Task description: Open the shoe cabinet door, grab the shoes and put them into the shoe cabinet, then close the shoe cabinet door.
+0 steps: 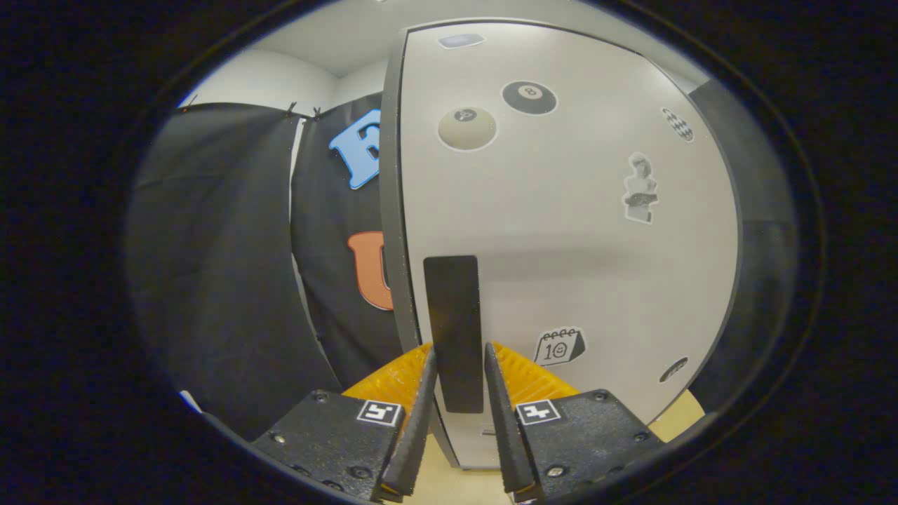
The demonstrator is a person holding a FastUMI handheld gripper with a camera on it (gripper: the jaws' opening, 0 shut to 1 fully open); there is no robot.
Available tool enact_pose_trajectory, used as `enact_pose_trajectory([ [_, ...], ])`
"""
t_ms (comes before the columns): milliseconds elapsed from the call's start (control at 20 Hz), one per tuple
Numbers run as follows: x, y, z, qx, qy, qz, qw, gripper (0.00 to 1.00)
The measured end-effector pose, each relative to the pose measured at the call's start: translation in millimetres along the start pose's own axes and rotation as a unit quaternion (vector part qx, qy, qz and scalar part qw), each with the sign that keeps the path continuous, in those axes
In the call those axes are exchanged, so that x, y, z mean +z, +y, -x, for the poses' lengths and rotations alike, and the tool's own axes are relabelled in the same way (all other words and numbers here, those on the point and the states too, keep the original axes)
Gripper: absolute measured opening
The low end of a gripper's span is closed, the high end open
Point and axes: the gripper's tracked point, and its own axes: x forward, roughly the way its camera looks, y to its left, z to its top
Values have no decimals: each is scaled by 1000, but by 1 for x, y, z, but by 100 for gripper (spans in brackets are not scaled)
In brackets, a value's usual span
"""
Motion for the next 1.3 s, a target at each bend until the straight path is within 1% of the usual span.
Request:
enact_pose_trajectory([
  [50, -4, -2, -4, -1, 10, -4, 1000, 44],
  [150, -19, -3, -15, -10, 37, -10, 999, 43],
  [200, -13, -3, -15, -18, 25, -11, 999, 43],
  [300, -17, -6, -15, -39, 17, 11, 999, 41],
  [350, -17, -6, -15, -45, 12, 22, 999, 37],
  [550, -18, -8, -11, -50, 11, 23, 998, 28],
  [650, -19, -9, -8, -47, 13, 35, 998, 28],
  [750, -19, -9, 1, -40, 12, 47, 998, 28],
  [950, -19, 3, 40, -8, 9, 50, 999, 28],
  [1150, -22, -3, 47, 40, 2, 45, 998, 28],
  [1300, -22, -9, 56, 58, -9, 51, 997, 27],
])
